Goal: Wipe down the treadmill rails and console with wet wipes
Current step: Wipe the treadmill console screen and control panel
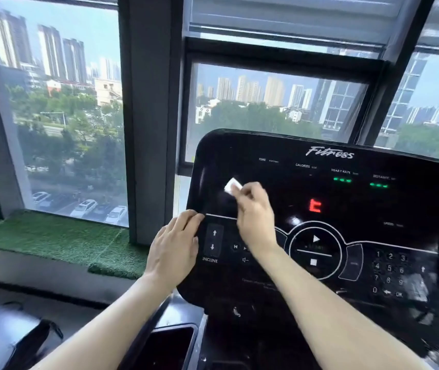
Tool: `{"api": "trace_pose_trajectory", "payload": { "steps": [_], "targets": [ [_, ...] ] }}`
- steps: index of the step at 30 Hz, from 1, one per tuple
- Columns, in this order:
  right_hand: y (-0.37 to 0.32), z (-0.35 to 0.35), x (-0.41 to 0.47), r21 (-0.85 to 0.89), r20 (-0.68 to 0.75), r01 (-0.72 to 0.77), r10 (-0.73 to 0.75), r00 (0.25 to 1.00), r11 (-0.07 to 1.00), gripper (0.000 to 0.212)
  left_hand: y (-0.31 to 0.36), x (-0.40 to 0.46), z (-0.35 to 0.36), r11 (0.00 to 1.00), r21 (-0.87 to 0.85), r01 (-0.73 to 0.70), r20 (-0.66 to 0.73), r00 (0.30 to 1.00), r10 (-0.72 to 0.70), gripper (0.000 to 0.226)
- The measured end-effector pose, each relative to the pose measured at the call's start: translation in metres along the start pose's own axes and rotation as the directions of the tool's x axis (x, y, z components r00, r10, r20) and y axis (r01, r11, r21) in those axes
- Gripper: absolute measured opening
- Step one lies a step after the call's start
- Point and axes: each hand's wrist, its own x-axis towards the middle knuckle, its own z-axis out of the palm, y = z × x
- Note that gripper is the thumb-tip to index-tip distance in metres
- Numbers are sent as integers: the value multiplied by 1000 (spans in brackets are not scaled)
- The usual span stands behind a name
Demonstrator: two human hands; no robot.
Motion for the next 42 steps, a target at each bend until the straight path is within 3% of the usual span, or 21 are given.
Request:
{"api": "trace_pose_trajectory", "payload": {
  "steps": [2,4,7,10,13,17,31,33,36,39,42],
  "targets": [
    [-13,12,-25,-37,165,214,-205,965,976,46,-2,-1,1,1000,-14,0,12,1000,0,48],
    [-10,12,-18,-23,219,277,-266,939,961,49,-4,-3,-1,1000,-20,-1,24,1000,1,49],
    [-8,6,26,-5,137,120,-118,983,993,31,-5,-6,-4,999,-30,16,59,998,-14,50],
    [-12,10,69,56,104,-51,45,994,997,27,-3,-8,-7,998,-53,32,89,996,-27,51],
    [-20,19,71,32,100,52,-55,993,998,30,-3,-9,-10,997,-68,35,102,994,-28,52],
    [-22,27,40,-2,203,246,-240,949,969,36,-4,-18,-8,998,-52,46,107,993,-40,51],
    [-24,13,-53,88,481,398,-389,786,913,32,3,-69,2,990,-62,129,122,985,-121,50],
    [-19,8,-32,28,431,332,-311,847,943,34,4,-67,-2,988,-61,139,128,983,-130,48],
    [-11,2,1,-9,275,107,-101,956,994,30,5,-65,-5,991,-58,122,123,986,-114,46],
    [-12,5,-14,-46,249,136,-120,961,990,34,9,-67,-3,993,-53,103,177,980,-93,48],
    [-18,6,-69,-34,386,245,-213,898,969,54,9,-70,0,995,-45,92,205,975,-81,51]
  ]
}}
